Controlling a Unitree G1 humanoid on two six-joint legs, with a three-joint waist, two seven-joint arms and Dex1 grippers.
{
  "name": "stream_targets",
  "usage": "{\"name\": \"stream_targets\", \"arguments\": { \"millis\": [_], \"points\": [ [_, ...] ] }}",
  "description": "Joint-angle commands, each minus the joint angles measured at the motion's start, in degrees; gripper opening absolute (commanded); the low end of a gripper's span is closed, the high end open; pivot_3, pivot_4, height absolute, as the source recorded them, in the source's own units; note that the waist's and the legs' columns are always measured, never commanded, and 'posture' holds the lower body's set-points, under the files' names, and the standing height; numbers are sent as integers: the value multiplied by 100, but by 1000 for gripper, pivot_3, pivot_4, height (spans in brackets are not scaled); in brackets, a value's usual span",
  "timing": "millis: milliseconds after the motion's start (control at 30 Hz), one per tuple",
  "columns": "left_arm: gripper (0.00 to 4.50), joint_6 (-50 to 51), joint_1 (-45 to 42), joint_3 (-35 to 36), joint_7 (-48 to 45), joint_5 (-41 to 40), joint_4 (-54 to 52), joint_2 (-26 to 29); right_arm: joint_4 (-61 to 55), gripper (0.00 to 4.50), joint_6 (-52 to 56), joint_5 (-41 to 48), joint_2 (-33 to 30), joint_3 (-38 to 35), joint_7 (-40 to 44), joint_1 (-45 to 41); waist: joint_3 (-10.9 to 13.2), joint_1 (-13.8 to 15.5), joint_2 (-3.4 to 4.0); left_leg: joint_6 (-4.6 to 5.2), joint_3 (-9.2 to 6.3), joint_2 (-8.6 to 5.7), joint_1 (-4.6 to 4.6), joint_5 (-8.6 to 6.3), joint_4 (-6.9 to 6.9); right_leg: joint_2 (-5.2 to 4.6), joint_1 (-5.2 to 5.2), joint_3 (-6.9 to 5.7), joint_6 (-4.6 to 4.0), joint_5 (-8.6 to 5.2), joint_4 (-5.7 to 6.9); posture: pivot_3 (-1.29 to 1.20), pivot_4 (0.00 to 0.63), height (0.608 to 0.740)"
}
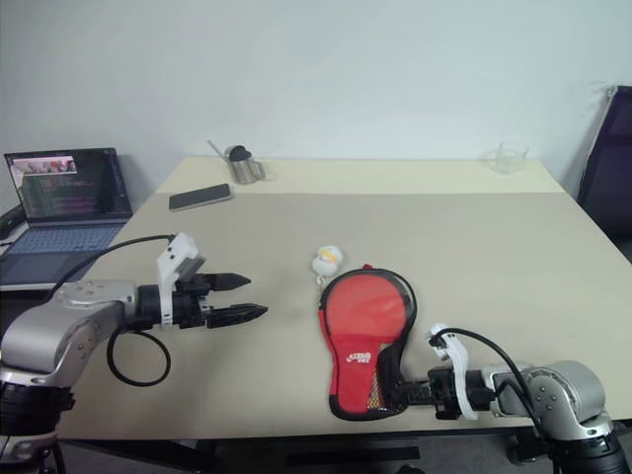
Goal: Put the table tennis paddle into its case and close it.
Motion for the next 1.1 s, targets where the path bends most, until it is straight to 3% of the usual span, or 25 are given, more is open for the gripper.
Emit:
{"name": "stream_targets", "arguments": {
  "millis": [33,833,867,1100],
  "points": [
    [4500,-64,-82,94,7,4,-75,-3,-138,14,168,194,-69,84,114,160,0,3,0,0,0,0,0,0,0,0,0,0,0,0,0,0,150,740],
    [4500,-54,-114,64,-22,58,-65,-51,-302,14,221,364,113,-93,-17,165,-2,1,-3,-1,0,1,2,0,4,0,0,0,0,0,7,0,150,740],
    [4500,-59,-115,61,-20,62,-62,-55,-280,546,207,359,104,-93,-13,144,-2,0,-3,-1,0,1,2,0,5,0,0,0,0,0,8,0,150,740],
    [4500,-91,-141,52,-26,89,-19,-79,-223,2727,117,385,-32,-141,90,32,-2,0,-3,0,1,0,3,0,10,1,1,1,3,2,11,0,150,740]
  ]
}}
